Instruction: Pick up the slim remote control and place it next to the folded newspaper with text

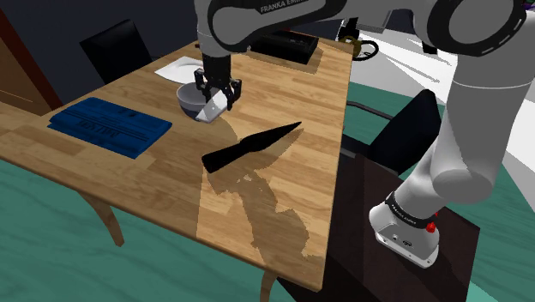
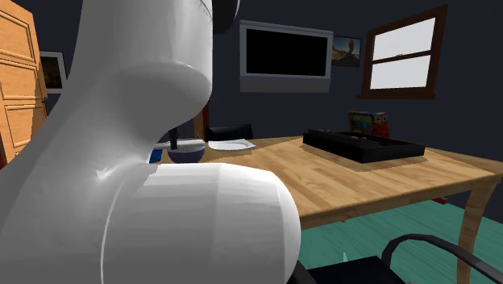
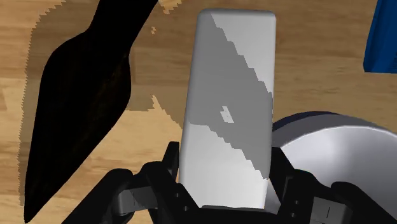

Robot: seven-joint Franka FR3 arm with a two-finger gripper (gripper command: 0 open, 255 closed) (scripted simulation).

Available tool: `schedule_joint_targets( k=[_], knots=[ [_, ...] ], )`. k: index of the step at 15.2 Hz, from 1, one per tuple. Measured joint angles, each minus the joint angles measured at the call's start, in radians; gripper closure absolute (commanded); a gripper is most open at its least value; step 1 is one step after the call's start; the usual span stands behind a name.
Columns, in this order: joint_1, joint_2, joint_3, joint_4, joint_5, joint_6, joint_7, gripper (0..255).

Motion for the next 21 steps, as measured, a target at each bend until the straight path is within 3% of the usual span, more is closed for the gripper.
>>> schedule_joint_targets(
  k=[6,21],
  knots=[
    [0.093,0.049,0.029,0.066,-0.026,-0.024,0.122,255],
    [0.101,0.109,0.018,-0.037,-0.054,0.143,0.149,255]
  ],
)
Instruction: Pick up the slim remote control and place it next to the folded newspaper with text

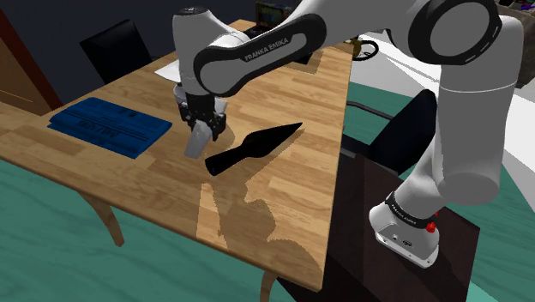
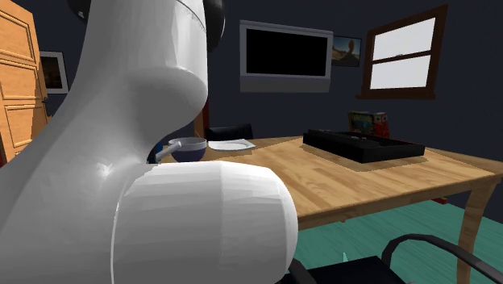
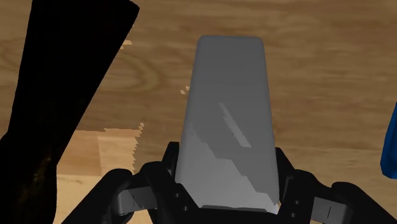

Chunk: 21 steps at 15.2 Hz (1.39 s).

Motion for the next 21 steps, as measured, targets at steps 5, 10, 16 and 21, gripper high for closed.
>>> schedule_joint_targets(
  k=[5,10,16,21],
  knots=[
    [0.000,0.010,-0.004,-0.005,-0.003,0.012,0.001,255],
    [0.002,0.015,-0.002,-0.001,-0.003,0.009,0.000,0],
    [0.000,-0.013,0.004,0.028,0.009,-0.047,-0.006,0],
    [-0.001,-0.035,0.009,0.050,0.017,-0.091,-0.010,0]
  ],
)
